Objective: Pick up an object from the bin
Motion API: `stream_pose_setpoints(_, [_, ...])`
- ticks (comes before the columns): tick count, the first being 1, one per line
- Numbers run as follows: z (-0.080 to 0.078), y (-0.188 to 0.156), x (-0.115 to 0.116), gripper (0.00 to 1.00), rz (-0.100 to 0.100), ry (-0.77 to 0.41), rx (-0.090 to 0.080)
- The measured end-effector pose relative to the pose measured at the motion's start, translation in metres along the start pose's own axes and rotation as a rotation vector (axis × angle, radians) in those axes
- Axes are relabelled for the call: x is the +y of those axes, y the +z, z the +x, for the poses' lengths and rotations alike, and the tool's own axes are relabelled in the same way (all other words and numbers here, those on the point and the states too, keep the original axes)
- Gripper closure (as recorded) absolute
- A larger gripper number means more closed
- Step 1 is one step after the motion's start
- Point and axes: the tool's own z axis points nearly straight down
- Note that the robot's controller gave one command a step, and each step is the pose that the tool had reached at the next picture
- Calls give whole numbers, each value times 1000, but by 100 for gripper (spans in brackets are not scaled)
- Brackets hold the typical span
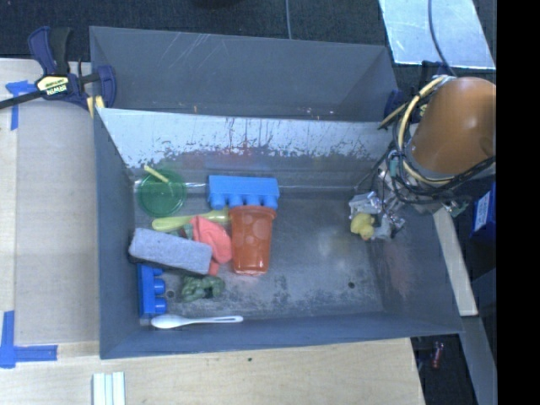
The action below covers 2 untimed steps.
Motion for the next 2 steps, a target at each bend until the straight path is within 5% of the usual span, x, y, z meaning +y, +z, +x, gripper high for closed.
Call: stream_pose_setpoints(2, [-2, -81, -5, 100, 14, 4, -7])
